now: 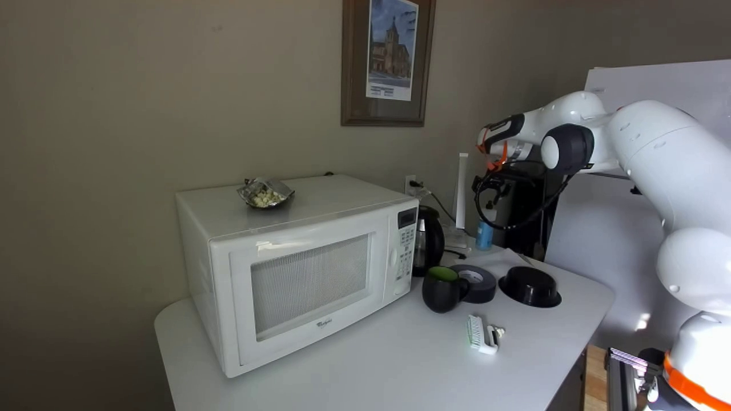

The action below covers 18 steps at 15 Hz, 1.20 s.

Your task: Put the bottle in the black cup

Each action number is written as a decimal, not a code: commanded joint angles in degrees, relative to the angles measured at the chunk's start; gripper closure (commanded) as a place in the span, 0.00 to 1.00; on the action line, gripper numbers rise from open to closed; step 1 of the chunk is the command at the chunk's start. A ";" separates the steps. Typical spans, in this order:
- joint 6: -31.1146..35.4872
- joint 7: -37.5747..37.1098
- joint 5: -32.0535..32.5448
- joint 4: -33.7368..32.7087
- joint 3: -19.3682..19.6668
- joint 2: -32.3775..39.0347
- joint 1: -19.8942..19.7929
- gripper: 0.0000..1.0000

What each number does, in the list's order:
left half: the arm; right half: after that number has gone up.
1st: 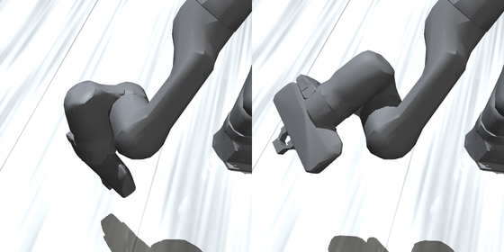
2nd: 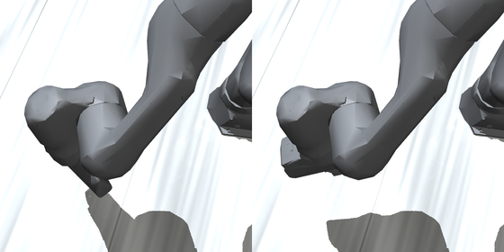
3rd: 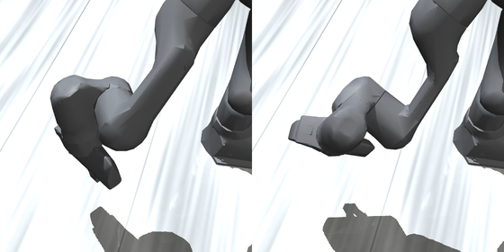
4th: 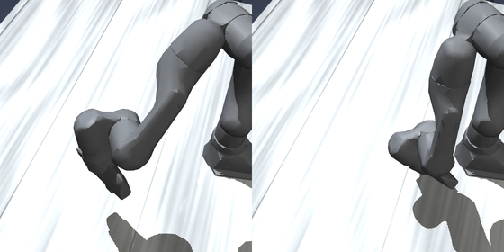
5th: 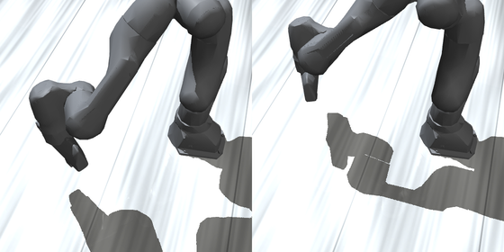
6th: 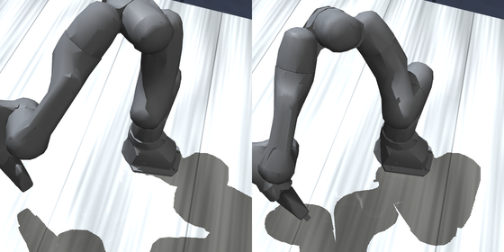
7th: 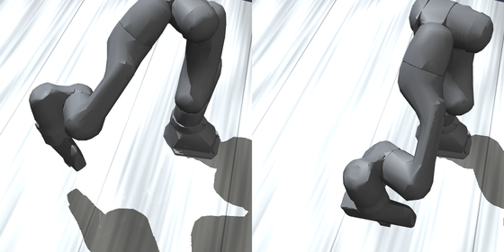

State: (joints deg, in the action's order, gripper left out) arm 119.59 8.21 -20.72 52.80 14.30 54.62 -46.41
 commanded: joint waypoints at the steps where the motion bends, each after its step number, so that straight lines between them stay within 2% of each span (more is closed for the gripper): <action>1: -1.01 -3.08 1.35 -3.75 1.47 2.84 0.29 0.19; 7: -1.38 -4.95 2.45 -5.17 2.40 4.39 0.48 0.29; 8: -1.43 -5.17 2.72 -5.36 2.46 4.63 0.56 0.35; 14: -2.23 -5.23 4.05 -4.96 2.80 4.22 0.94 0.33; 18: -2.57 -5.05 4.91 -4.54 2.79 3.87 1.19 0.37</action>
State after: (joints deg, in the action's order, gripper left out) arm 118.95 4.24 -16.81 49.47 16.34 57.93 -45.64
